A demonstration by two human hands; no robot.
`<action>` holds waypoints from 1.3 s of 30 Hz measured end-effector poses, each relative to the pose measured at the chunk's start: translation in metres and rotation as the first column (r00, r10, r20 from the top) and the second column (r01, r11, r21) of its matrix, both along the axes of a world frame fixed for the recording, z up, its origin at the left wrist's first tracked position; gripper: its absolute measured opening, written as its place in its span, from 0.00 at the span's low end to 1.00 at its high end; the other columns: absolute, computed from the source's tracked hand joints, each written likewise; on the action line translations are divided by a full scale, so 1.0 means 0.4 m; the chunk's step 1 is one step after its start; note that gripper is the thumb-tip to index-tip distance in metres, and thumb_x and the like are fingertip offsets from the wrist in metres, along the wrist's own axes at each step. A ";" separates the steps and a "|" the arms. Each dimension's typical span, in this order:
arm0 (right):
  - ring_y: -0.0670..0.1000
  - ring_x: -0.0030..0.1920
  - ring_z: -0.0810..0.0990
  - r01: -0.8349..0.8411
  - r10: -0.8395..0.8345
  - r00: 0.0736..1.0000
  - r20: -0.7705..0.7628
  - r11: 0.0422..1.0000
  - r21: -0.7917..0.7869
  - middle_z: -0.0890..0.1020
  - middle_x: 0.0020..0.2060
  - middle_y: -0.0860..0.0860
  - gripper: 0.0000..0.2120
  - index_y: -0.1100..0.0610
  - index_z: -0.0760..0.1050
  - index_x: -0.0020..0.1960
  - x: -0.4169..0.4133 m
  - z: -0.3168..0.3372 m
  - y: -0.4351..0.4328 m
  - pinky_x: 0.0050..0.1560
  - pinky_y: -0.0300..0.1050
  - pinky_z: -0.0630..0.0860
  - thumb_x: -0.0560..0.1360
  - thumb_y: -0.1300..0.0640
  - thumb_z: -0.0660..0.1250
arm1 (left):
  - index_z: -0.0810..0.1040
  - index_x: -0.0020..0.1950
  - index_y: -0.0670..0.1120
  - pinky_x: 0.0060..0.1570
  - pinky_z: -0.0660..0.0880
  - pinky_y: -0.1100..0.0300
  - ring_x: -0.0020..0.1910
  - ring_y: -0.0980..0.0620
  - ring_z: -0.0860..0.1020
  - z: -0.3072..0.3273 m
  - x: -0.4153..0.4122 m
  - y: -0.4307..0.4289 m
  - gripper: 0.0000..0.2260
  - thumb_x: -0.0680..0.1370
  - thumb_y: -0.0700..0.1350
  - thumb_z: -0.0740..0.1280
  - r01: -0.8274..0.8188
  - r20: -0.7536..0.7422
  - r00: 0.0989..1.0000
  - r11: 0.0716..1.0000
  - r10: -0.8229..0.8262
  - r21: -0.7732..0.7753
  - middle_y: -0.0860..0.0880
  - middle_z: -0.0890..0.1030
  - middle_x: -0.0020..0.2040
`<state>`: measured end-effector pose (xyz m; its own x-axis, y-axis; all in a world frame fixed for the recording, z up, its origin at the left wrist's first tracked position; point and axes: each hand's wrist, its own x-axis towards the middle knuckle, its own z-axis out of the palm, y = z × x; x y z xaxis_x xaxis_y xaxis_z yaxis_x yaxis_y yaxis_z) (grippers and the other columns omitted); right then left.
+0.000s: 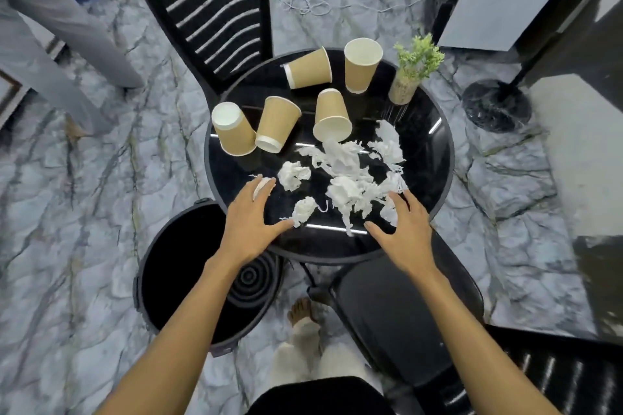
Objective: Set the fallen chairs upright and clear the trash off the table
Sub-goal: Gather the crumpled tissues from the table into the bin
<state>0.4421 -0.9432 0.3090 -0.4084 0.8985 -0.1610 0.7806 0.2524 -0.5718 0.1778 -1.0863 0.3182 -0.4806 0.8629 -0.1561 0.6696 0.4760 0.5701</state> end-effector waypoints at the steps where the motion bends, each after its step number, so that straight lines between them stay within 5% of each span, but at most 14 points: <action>1: 0.57 0.77 0.55 0.012 -0.012 1.000 -0.014 1.000 -0.006 0.58 0.78 0.54 0.38 0.50 0.62 0.76 -0.008 -0.010 0.000 0.73 0.62 0.57 0.71 0.38 0.70 | 0.58 0.79 0.55 0.76 0.57 0.44 0.79 0.47 0.54 -0.011 -0.009 0.011 0.43 0.69 0.67 0.71 0.004 0.029 1.000 1.000 -0.003 -0.012 0.50 0.55 0.81; 7: 0.49 0.79 0.46 0.034 -0.041 0.992 -0.120 0.998 -0.057 0.49 0.79 0.46 0.46 0.40 0.52 0.77 -0.054 -0.066 0.015 0.77 0.58 0.50 0.66 0.29 0.68 | 0.45 0.78 0.67 0.76 0.48 0.40 0.80 0.50 0.44 -0.087 -0.040 0.067 0.55 0.58 0.75 0.71 0.079 0.106 0.991 0.997 -0.076 -0.022 0.57 0.44 0.81; 12: 0.48 0.79 0.43 -0.011 0.008 0.992 -0.127 1.000 -0.027 0.49 0.80 0.47 0.47 0.36 0.48 0.78 -0.090 -0.114 0.042 0.77 0.57 0.46 0.66 0.27 0.67 | 0.44 0.78 0.67 0.76 0.44 0.41 0.80 0.49 0.44 -0.153 -0.065 0.114 0.55 0.58 0.75 0.71 0.150 0.081 0.985 0.989 -0.150 0.001 0.56 0.43 0.81; 18: 0.53 0.79 0.50 -0.095 0.103 0.987 -0.126 0.993 0.066 0.58 0.78 0.52 0.39 0.45 0.63 0.75 -0.138 -0.153 0.062 0.77 0.56 0.47 0.69 0.35 0.71 | 0.63 0.74 0.62 0.75 0.47 0.48 0.79 0.52 0.55 -0.185 -0.052 0.156 0.38 0.67 0.67 0.72 0.187 -0.012 0.982 0.974 -0.187 0.126 0.57 0.58 0.80; 24: 0.51 0.69 0.67 -0.067 0.094 0.950 -0.299 0.993 0.098 0.75 0.67 0.53 0.20 0.58 0.78 0.63 -0.179 -0.154 0.061 0.70 0.60 0.67 0.74 0.53 0.74 | 0.79 0.59 0.53 0.66 0.68 0.49 0.63 0.70 0.68 -0.181 -0.001 0.189 0.16 0.72 0.46 0.76 0.029 0.116 0.991 0.945 -0.071 0.326 0.64 0.76 0.61; 27: 0.42 0.68 0.65 -0.057 0.080 0.941 -0.327 0.995 0.079 0.74 0.68 0.49 0.21 0.54 0.77 0.63 -0.176 -0.122 0.078 0.72 0.52 0.63 0.72 0.52 0.74 | 0.76 0.64 0.56 0.66 0.69 0.49 0.64 0.65 0.70 -0.155 -0.004 0.205 0.22 0.71 0.48 0.77 0.016 0.169 0.983 0.948 -0.073 0.317 0.63 0.75 0.62; 29: 0.43 0.69 0.66 -0.046 0.099 0.931 -0.351 0.987 0.156 0.74 0.68 0.46 0.23 0.50 0.77 0.62 -0.157 -0.088 0.107 0.73 0.49 0.59 0.68 0.50 0.74 | 0.69 0.72 0.57 0.71 0.64 0.53 0.71 0.60 0.65 -0.135 -0.020 0.219 0.35 0.68 0.54 0.79 0.064 0.196 0.973 0.955 -0.125 0.289 0.61 0.68 0.71; 32: 0.48 0.71 0.66 0.006 0.056 0.914 -0.402 0.988 0.152 0.71 0.69 0.47 0.27 0.48 0.75 0.64 -0.123 -0.045 0.181 0.71 0.59 0.63 0.66 0.49 0.73 | 0.56 0.78 0.61 0.74 0.56 0.52 0.78 0.60 0.52 -0.108 -0.050 0.245 0.51 0.61 0.60 0.80 0.139 0.276 0.942 0.972 -0.190 0.191 0.63 0.51 0.78; 36: 0.49 0.78 0.55 -0.017 0.033 0.955 -0.294 0.998 0.055 0.59 0.78 0.47 0.34 0.48 0.65 0.74 -0.118 -0.037 0.322 0.75 0.61 0.56 0.72 0.46 0.74 | 0.48 0.79 0.63 0.76 0.53 0.42 0.80 0.56 0.44 -0.103 -0.073 0.288 0.58 0.58 0.64 0.80 0.280 0.237 0.921 0.949 -0.308 0.148 0.61 0.43 0.80; 39: 0.51 0.80 0.47 -0.127 0.123 0.971 -0.206 0.992 -0.008 0.51 0.80 0.48 0.39 0.45 0.57 0.78 -0.143 -0.057 0.398 0.77 0.62 0.47 0.73 0.38 0.70 | 0.45 0.79 0.64 0.76 0.50 0.43 0.80 0.56 0.41 -0.122 -0.077 0.315 0.59 0.58 0.65 0.80 0.316 0.227 0.914 0.941 -0.336 0.120 0.62 0.41 0.80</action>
<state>0.3850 -0.7838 0.2862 -0.5436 0.8355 -0.0803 0.6093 0.3269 -0.7224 0.1468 -0.9605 0.2692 -0.1264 0.9796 -0.1562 0.6175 0.2010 0.7605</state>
